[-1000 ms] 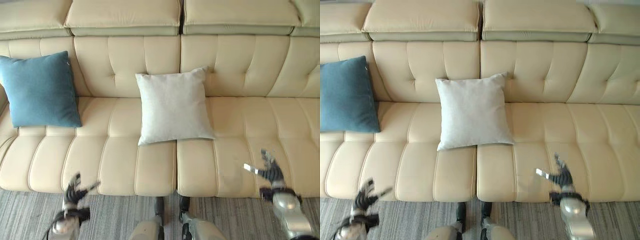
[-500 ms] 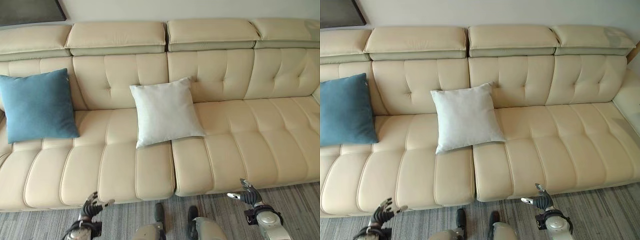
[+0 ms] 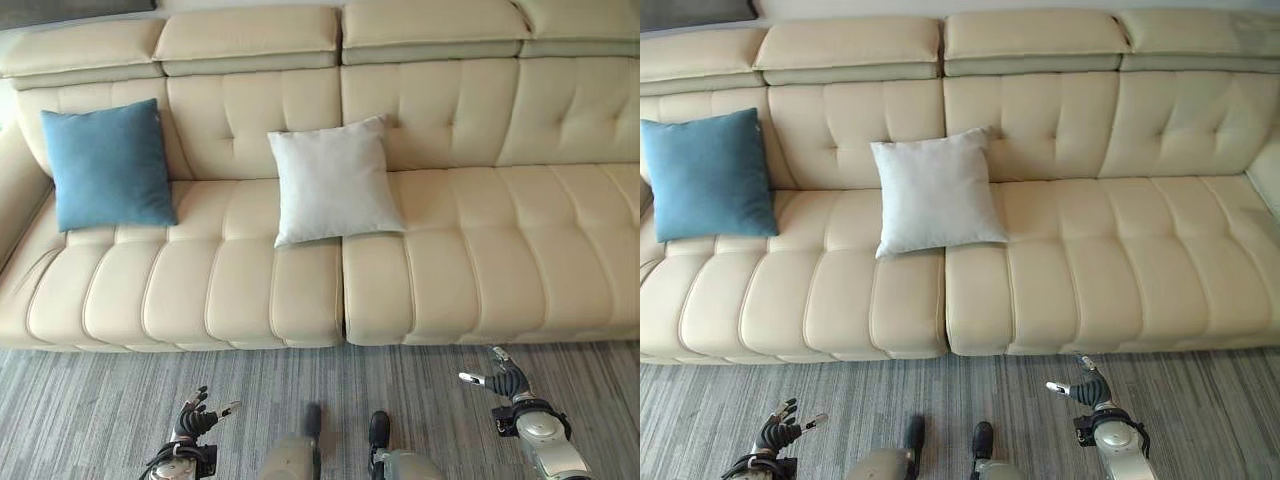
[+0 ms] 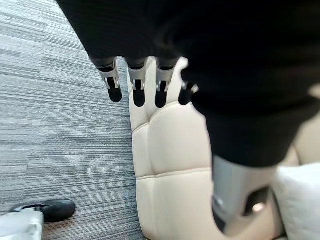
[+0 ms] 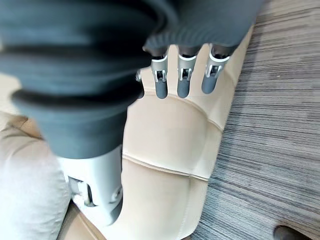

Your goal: Pick up all the scattered cushions and arrange them neatly on the sofa.

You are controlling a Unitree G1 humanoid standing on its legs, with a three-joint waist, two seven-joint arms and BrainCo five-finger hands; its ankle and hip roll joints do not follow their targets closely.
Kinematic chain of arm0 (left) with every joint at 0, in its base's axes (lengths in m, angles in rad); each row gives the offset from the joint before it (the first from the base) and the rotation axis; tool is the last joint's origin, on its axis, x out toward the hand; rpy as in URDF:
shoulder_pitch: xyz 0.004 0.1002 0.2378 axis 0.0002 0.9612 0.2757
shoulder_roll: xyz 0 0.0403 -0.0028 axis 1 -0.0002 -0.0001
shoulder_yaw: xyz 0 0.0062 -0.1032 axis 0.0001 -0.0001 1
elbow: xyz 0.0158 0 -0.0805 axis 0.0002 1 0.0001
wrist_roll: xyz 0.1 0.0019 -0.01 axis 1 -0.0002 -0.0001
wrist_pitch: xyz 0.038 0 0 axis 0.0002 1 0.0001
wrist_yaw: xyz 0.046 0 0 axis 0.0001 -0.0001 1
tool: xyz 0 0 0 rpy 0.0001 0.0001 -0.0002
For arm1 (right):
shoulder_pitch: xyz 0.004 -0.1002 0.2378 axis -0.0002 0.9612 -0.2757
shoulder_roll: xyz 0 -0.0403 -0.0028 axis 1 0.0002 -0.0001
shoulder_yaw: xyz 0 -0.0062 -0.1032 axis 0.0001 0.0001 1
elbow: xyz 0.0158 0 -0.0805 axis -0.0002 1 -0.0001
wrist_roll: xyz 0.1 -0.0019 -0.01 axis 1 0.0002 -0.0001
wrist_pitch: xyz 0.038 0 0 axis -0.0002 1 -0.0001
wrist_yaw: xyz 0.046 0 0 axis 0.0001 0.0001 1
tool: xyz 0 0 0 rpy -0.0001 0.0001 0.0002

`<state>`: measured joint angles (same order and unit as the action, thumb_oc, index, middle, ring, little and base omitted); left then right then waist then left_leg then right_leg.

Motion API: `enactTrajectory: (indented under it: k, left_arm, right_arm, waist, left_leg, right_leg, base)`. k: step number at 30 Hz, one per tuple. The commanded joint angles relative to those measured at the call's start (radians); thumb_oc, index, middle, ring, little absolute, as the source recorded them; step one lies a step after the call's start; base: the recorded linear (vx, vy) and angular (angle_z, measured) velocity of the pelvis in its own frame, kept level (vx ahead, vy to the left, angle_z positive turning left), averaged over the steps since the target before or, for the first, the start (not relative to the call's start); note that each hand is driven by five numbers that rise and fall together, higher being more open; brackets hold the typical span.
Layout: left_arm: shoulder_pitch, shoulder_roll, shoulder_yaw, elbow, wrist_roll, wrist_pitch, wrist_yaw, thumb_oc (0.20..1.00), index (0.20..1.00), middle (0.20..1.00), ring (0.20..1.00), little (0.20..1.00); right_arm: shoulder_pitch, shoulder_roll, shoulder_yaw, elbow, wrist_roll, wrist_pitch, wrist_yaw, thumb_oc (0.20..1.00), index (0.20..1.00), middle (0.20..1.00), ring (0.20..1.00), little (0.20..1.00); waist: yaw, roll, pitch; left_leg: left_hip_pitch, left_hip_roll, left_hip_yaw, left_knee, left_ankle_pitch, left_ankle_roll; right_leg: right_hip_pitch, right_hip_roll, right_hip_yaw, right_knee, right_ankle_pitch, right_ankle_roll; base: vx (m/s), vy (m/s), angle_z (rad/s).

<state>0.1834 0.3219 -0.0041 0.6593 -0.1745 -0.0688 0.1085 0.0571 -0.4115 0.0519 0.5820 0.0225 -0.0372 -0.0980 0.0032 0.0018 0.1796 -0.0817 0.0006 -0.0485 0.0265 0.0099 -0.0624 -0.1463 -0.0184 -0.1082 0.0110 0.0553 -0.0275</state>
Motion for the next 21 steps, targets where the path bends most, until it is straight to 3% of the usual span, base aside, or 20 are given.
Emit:
enactTrajectory:
  k: [1, 10, 11, 14, 17, 18, 19, 20, 21]
  left_arm:
    - [0.001, 0.052, -0.009, -0.031, 0.021, -0.027, -0.001, 1.0, 1.0, 1.0, 1.0, 1.0]
    - [-0.004, 0.073, -0.021, -0.035, 0.038, -0.017, -0.015, 1.0, 1.0, 1.0, 1.0, 1.0]
    - [0.0, 0.079, -0.021, -0.055, 0.042, -0.016, -0.016, 1.0, 1.0, 1.0, 1.0, 1.0]
    - [-0.001, 0.081, -0.02, -0.063, 0.044, -0.015, -0.015, 1.0, 1.0, 1.0, 1.0, 1.0]
    - [-0.013, 0.089, -0.011, -0.083, 0.032, -0.014, -0.003, 1.0, 1.0, 1.0, 1.0, 1.0]
    - [-0.012, 0.097, 0.003, -0.096, 0.019, -0.014, 0.002, 1.0, 1.0, 1.0, 1.0, 1.0]
    - [-0.012, 0.098, 0.003, -0.096, 0.019, -0.014, 0.001, 1.0, 1.0, 1.0, 1.0, 1.0]
    - [-0.004, 0.097, 0.013, -0.093, 0.013, -0.013, 0.004, 1.0, 1.0, 1.0, 1.0, 1.0]
    - [-0.004, 0.093, 0.011, -0.089, 0.011, -0.007, 0.002, 1.0, 1.0, 1.0, 1.0, 1.0]
  right_arm:
    - [0.007, 0.003, -0.022, -0.012, 0.06, -0.03, 0.003, 1.0, 1.0, 1.0, 1.0, 1.0]
    - [0.007, 0.04, -0.031, 0.004, 0.11, -0.023, 0.006, 1.0, 1.0, 1.0, 1.0, 1.0]
    - [0.006, 0.045, -0.028, 0.0, 0.117, -0.018, 0.003, 1.0, 1.0, 1.0, 1.0, 1.0]
    - [0.004, 0.05, -0.023, 0.004, 0.113, -0.016, -0.001, 1.0, 1.0, 1.0, 1.0, 1.0]
    - [-0.025, 0.059, 0.001, 0.008, 0.103, -0.014, -0.006, 1.0, 1.0, 1.0, 1.0, 1.0]
    - [-0.038, 0.061, 0.017, -0.002, 0.101, -0.019, -0.003, 1.0, 1.0, 1.0, 1.0, 1.0]
    - [-0.038, 0.061, 0.017, -0.002, 0.101, -0.019, -0.003, 1.0, 1.0, 1.0, 1.0, 1.0]
    - [-0.045, 0.064, 0.033, -0.006, 0.099, -0.022, -0.005, 1.0, 1.0, 1.0, 1.0, 1.0]
    - [-0.047, 0.067, 0.043, -0.012, 0.094, -0.017, 0.001, 1.0, 1.0, 1.0, 1.0, 1.0]
  waist:
    - [0.017, -0.039, -0.021]
    - [-0.014, -0.032, -0.036]
    - [-0.023, -0.035, -0.033]
    - [-0.021, -0.039, -0.027]
    - [-0.001, -0.042, -0.024]
    - [0.031, -0.041, -0.025]
    - [0.03, -0.041, -0.024]
    - [0.049, -0.036, -0.029]
    - [0.05, -0.039, -0.031]
  left_leg:
    - [-0.106, -0.049, -0.016, 0.047, -0.025, 0.022]
    - [-0.05, -0.047, 0.049, 0.005, -0.038, 0.047]
    - [-0.052, -0.041, 0.097, 0.031, -0.059, 0.057]
    - [-0.049, -0.023, 0.153, 0.049, -0.077, 0.065]
    - [-0.029, 0.022, 0.24, 0.044, -0.083, 0.064]
    - [-0.014, 0.058, 0.292, 0.04, -0.086, 0.056]
    - [-0.013, 0.058, 0.291, 0.04, -0.086, 0.056]
    - [0.013, 0.083, 0.321, 0.034, -0.107, 0.041]
    - [0.029, 0.096, 0.343, 0.037, -0.109, 0.039]
  right_leg:
    - [0.046, -0.026, 0.019, 0.01, -0.064, 0.132]
    - [0.015, -0.033, 0.09, 0.035, -0.039, 0.157]
    - [-0.015, -0.026, 0.135, 0.052, -0.029, 0.169]
    - [-0.043, -0.023, 0.153, 0.08, -0.023, 0.178]
    - [-0.058, -0.074, 0.004, 0.102, -0.034, 0.173]
    - [-0.044, -0.132, -0.177, 0.122, -0.057, 0.155]
    - [-0.042, -0.132, -0.178, 0.122, -0.057, 0.155]
    - [-0.027, -0.16, -0.277, 0.147, -0.079, 0.166]
    - [-0.028, -0.18, -0.318, 0.167, -0.08, 0.158]
  base:
    - [0.02, 0.052, -0.15]
    - [0.0, 0.095, -0.4]
    - [-0.03, 0.108, -0.78]
    - [-0.03, 0.055, -0.91]
    - [-0.01, -0.088, -2.37]
    - [-0.01, -0.138, -1.37]
    - [0.08, -0.138, -1.23]
    - [0.13, -0.109, -1.54]
    - [0.13, -0.109, -1.68]
